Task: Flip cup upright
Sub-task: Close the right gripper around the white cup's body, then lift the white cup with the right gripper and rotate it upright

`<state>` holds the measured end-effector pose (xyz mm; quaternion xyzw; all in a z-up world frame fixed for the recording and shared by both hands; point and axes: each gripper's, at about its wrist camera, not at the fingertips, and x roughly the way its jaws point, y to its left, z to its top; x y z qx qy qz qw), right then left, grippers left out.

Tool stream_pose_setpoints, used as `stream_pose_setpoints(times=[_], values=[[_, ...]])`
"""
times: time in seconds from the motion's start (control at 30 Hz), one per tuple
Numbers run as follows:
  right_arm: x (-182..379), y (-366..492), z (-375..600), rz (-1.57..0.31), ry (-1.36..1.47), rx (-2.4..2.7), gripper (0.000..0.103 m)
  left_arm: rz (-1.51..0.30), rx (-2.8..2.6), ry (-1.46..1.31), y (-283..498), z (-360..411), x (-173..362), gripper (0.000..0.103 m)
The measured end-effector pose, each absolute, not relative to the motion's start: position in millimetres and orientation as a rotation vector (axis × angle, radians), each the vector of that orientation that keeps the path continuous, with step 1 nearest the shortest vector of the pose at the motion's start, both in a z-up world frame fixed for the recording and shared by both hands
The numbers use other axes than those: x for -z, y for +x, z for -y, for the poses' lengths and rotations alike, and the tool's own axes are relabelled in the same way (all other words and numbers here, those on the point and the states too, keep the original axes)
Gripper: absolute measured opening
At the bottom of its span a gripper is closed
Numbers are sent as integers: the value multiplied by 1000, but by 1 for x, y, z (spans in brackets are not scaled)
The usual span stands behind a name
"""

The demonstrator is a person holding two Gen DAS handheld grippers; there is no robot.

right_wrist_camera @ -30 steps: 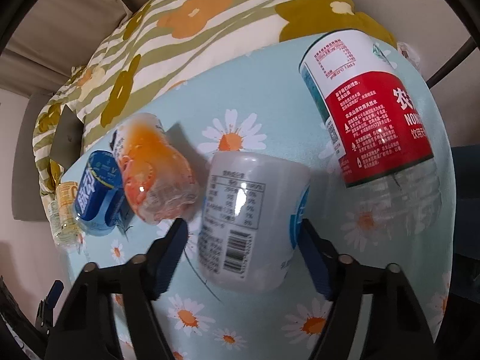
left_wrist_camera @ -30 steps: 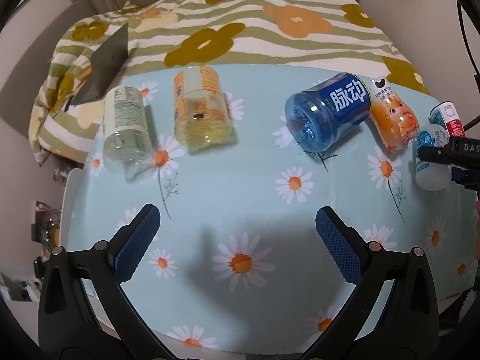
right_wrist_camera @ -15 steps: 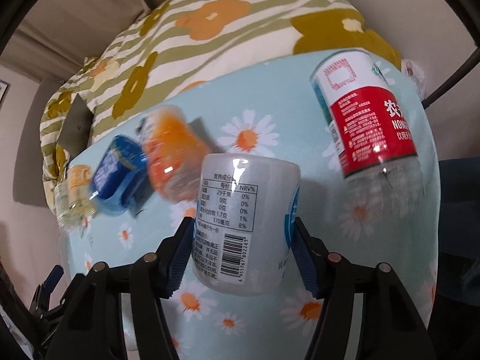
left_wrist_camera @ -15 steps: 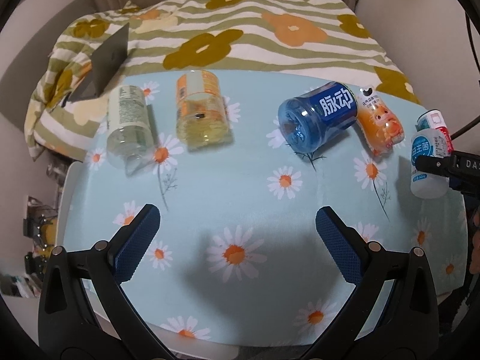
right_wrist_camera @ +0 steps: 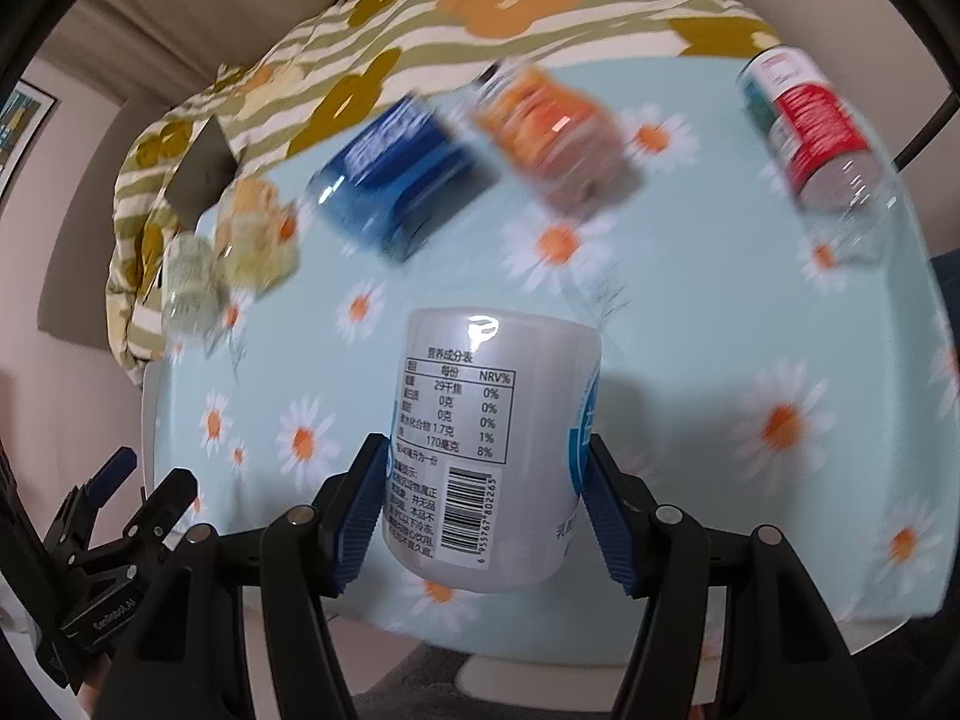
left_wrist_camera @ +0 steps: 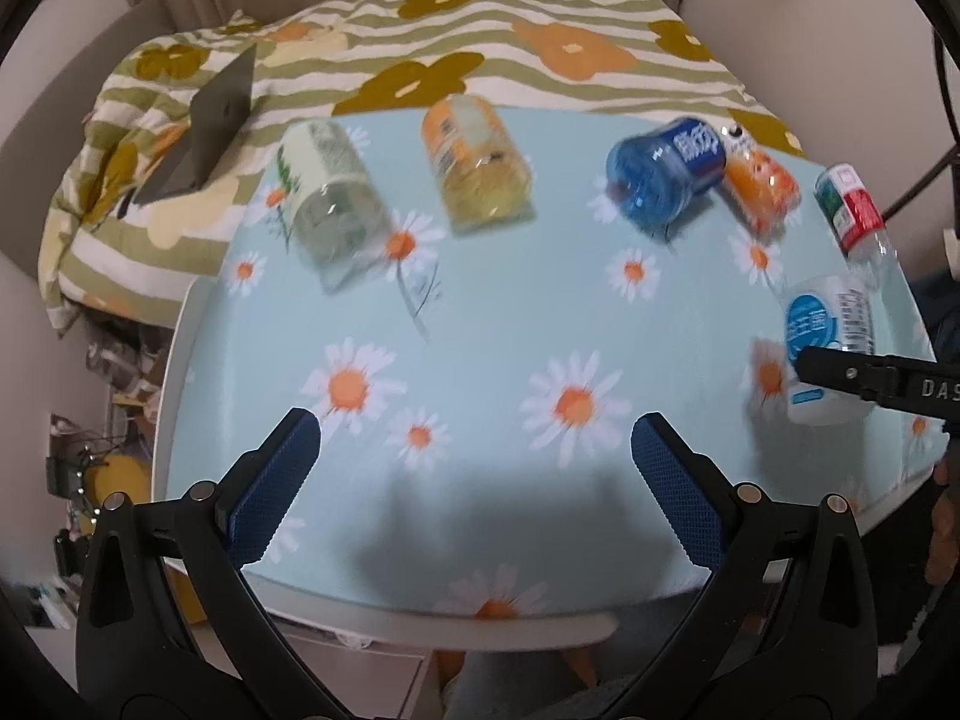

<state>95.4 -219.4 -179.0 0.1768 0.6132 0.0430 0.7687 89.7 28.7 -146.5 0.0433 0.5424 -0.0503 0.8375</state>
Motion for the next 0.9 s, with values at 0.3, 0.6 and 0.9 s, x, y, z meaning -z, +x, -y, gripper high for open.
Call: stream_pose_setpoints(times=[0.3, 0.6, 0.9], values=[[211, 89, 167, -1347, 294, -135, 59, -1170, 109, 61, 77, -64, 162, 103], [218, 89, 159, -1367, 284, -110, 59, -1179, 137, 34, 67, -74, 166, 103], [208, 80, 165, -1336, 384, -100, 86, -1157, 140, 57, 62, -73, 153, 103]])
